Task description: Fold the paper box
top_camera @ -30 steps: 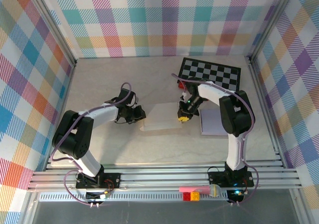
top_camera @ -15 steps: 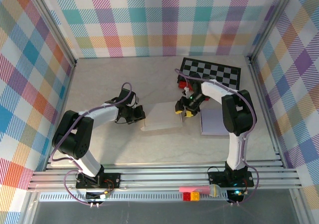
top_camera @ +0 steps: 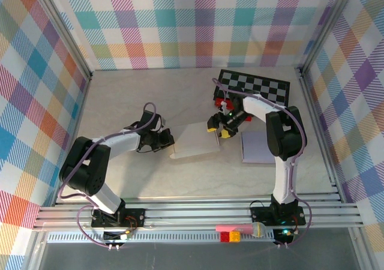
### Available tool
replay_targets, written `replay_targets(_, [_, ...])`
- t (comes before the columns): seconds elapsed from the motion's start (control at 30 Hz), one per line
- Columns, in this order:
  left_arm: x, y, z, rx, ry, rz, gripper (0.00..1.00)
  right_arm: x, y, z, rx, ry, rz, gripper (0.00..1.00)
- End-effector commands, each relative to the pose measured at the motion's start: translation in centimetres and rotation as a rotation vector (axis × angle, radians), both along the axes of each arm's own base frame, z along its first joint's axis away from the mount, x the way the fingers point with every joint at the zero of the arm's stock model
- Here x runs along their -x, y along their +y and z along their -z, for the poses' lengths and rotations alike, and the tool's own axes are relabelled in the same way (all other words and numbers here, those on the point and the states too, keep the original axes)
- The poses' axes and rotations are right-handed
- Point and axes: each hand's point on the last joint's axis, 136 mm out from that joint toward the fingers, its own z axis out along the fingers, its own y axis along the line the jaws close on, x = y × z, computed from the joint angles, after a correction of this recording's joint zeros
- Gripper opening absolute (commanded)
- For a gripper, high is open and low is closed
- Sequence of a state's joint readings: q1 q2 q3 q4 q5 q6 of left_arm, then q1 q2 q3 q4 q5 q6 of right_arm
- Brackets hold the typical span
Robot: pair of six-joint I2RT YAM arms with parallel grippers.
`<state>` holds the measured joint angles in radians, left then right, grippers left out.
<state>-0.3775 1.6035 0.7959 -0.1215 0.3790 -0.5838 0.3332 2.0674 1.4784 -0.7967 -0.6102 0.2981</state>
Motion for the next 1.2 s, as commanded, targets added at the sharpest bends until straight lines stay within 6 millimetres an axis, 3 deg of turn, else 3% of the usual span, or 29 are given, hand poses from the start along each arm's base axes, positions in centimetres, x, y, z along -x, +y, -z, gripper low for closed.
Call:
replay_targets(0.0, [2.3, 1.5, 2.3, -0.017, 0.109, -0.046, 0.05, 0.7, 1.2, -0.8, -0.086, 0.022, -0.011, 0.70])
replay_targets(0.27, [2.8, 2.5, 2.6, -0.001, 0.120, -0.076, 0.05, 1.5, 1.1, -0.6, -0.110, 0.023, -0.007, 0.69])
replay_targets(0.63, [1.7, 2.0, 2.0, 0.053, 0.095, -0.093, 0.08, 1.9, 4.9, -3.2, -0.312, 0.056, 0.003, 0.58])
replay_targets(0.87, [0.1, 1.9, -2.2, 0.061, -0.029, -0.080, 0.24, 1.2, 5.4, -5.4, -0.351, 0.094, 0.071, 0.43])
replay_targets(1.03, [-0.8, 2.0, -7.6, -0.001, -0.267, 0.006, 0.33, 0.4, 5.2, -6.7, -0.379, 0.202, 0.159, 0.33])
replay_targets(1.17, [1.0, -0.6, -12.5, -0.083, -0.554, 0.270, 0.35, 0.1, 4.2, -7.4, -0.385, 0.293, 0.244, 0.31])
